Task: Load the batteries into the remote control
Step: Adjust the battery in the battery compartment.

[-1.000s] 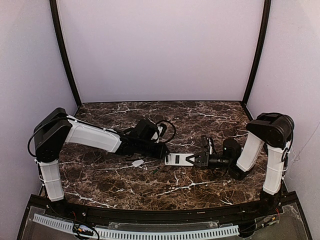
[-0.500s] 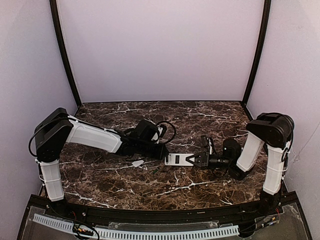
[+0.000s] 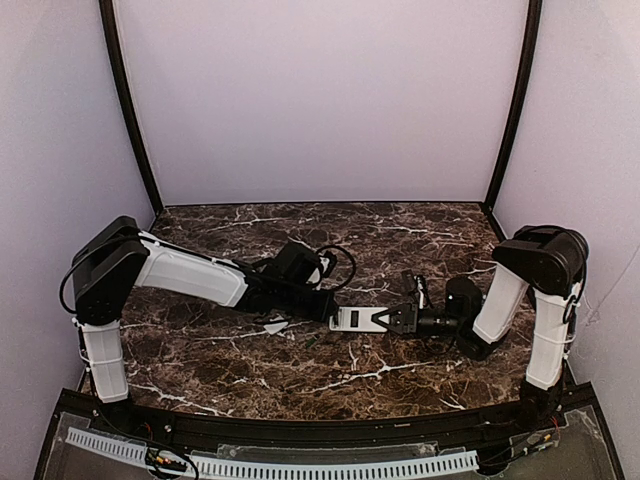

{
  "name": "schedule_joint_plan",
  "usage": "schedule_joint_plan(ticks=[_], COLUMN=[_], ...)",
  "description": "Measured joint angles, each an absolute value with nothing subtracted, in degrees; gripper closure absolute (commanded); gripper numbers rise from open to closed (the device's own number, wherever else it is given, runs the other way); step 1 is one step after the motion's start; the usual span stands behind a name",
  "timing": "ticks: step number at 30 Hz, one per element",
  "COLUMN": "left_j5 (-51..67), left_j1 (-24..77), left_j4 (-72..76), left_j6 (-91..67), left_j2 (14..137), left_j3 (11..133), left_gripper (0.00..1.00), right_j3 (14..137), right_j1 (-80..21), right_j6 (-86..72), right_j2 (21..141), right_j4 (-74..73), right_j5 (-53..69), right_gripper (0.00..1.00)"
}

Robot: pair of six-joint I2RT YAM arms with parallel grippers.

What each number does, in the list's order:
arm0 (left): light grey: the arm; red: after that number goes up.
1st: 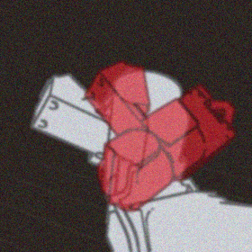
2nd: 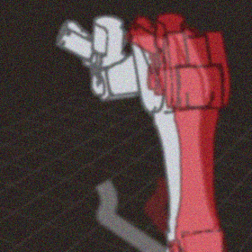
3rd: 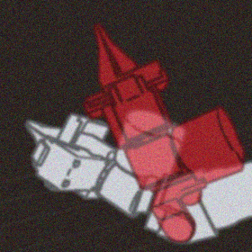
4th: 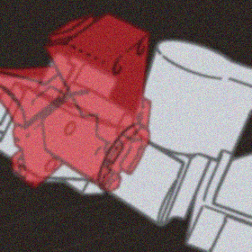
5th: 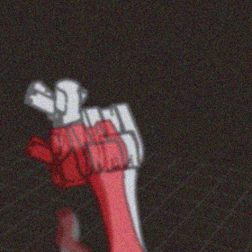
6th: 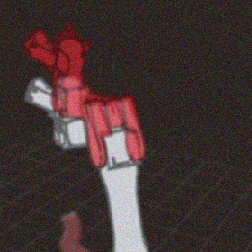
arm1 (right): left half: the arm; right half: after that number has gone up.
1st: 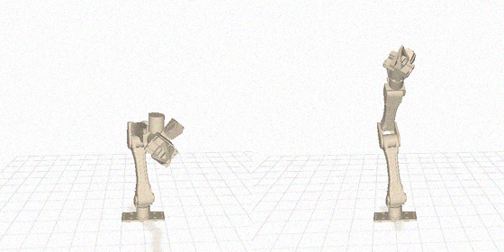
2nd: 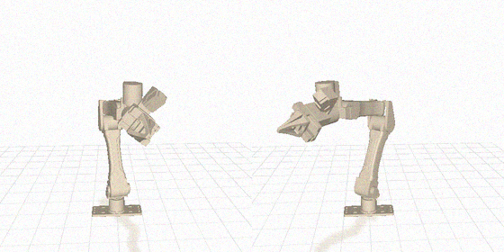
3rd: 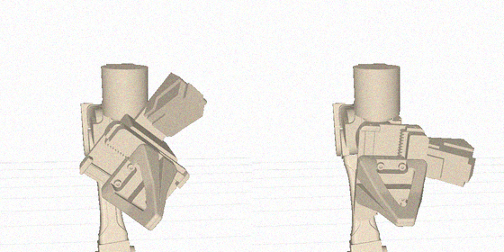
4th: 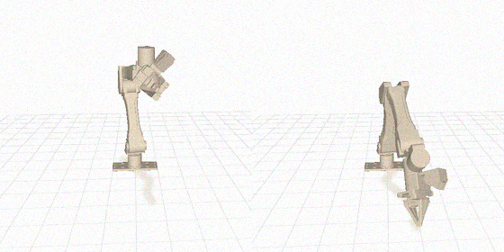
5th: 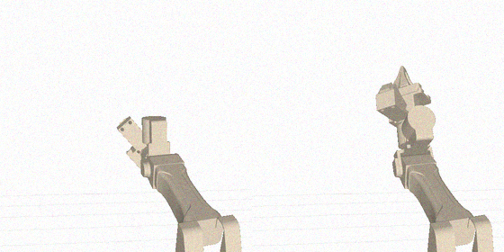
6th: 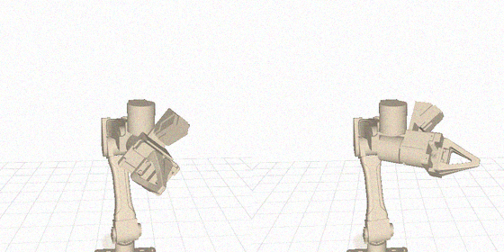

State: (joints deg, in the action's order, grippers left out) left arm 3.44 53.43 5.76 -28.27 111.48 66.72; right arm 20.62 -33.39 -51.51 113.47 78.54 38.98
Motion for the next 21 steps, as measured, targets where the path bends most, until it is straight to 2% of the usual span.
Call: schedule_joint_plan(ticks=[14, 21], left_j5=[-0.54, -2.39], left_j1=[55.09, 55.31], left_j4=[3.14, 2.04], left_j6=[-25.63, -23.83], left_j2=[112.12, 112.05], left_j3=[68.55, 69.65], left_gripper=[0.99, 0.99], right_j3=[20.73, 20.78], right_j1=[-33.39, -33.41], right_j6=[-51.86, -51.7], right_j2=[113.47, 113.47], right_j4=[78.26, 78.24], right_j5=[38.96, 39.09], right_gripper=[1.0, 1.0])
